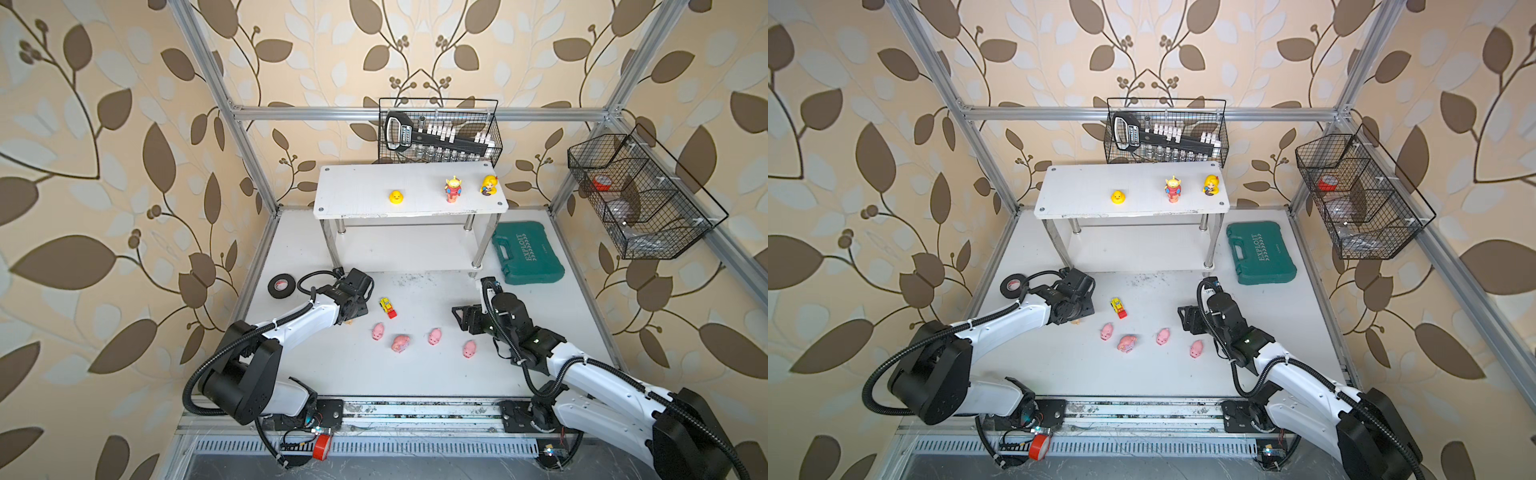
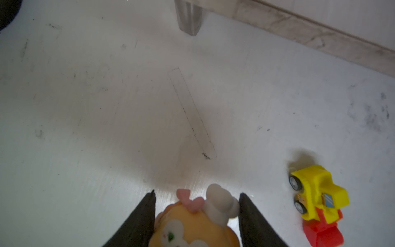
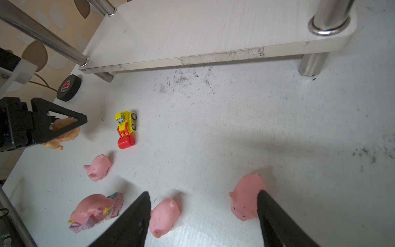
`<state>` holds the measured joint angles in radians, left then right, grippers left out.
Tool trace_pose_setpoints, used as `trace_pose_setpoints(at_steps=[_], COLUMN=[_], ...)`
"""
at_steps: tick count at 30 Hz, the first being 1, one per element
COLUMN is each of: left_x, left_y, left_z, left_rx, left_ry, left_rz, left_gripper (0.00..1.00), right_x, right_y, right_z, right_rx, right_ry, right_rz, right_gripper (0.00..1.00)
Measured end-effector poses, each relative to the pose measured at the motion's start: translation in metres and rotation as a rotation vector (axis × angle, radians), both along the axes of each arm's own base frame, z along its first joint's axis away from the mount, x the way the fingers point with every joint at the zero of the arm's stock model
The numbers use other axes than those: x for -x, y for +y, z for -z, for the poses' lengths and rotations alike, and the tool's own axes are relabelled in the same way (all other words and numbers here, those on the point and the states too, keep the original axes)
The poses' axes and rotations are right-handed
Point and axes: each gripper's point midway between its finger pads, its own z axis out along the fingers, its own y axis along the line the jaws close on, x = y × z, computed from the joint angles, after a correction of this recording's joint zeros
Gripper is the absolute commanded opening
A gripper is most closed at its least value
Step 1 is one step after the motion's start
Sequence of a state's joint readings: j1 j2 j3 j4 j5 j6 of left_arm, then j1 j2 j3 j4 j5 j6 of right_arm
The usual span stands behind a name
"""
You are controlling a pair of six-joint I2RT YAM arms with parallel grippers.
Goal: Organize plastic toys on shelves
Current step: Place the plastic toy at the center of the board.
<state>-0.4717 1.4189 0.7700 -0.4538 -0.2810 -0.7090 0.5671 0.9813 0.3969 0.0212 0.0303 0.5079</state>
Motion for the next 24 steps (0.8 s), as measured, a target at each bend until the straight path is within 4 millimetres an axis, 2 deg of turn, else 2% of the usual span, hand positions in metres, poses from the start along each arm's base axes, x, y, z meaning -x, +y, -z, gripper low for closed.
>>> trace_pose_setpoints(at_steps=[3,5,8,10,14,20,24], left_x=[-0.001,0.003,0.008,0.009,0.01,0.011,0.017], left_y=[-0.001,-0.002,-0.002,-0.003,-0.003,-0.011,-0.018], left_z=[0.012,0.021,0.027,0.028,0.023,0.006,-0.018], left_rx=[-0.033,-0.053,-0.073,-0.077,-0.087,-0.062,-0.028], left_ry=[0.038,0.067,0.093,0.099,0.116,0.151,0.178], left_rz=[-0.002,0.005,0.01,0.015,0.018,0.057,0.114], left_gripper=[0.24,0.29,0.48,0.66,0.81,0.82,0.81], right_x=[0.0,0.0,0.0,0.0,0.0,0.0,0.0], right_y=[-0.001,-0.001,-0.001,-0.001,-0.001,-0.001,-0.001], right_z=[0.0,0.0,0.001,0.001,0.001,0.001,0.001], right_rx=[0.005,0.006,0.006,0.006,0.006,0.007,0.008], right_ry=[-0.001,-0.001,0.0,0.0,0.0,-0.001,-0.001], right_rz=[0.002,0.001,0.001,0.001,0.002,0.004,0.004], right_gripper=[0.77,0.77,0.77,0.77,0.78,0.78,0.78])
